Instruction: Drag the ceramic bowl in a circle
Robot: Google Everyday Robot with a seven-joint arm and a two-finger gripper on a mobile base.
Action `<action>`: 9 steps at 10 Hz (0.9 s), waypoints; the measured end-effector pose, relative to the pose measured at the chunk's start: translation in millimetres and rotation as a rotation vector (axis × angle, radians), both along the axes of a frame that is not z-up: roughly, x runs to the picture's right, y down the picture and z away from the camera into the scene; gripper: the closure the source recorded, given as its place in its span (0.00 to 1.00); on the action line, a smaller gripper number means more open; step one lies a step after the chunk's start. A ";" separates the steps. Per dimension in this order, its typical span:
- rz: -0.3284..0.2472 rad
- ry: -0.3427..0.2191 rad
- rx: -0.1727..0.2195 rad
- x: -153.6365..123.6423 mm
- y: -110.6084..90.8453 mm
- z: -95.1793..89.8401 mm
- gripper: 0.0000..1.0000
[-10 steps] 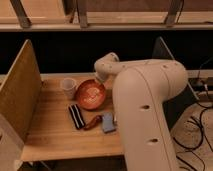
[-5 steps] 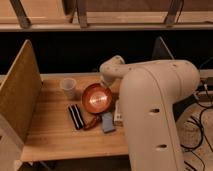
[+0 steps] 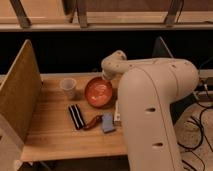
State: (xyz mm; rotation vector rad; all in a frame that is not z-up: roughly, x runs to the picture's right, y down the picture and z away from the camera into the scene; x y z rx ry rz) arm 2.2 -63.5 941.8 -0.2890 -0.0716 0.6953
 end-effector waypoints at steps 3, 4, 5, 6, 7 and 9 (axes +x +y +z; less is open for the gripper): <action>-0.003 -0.105 -0.015 -38.2 14.7 -5.5 0.59; 0.005 -0.119 -0.029 -39.8 22.6 -9.0 0.51; 0.017 -0.131 -0.045 -39.1 31.6 -13.5 0.40; 0.026 -0.129 -0.054 -33.8 35.8 -14.9 0.34; 0.025 -0.129 -0.051 -33.9 34.4 -15.5 0.33; 0.022 -0.132 -0.051 -37.1 34.7 -15.6 0.33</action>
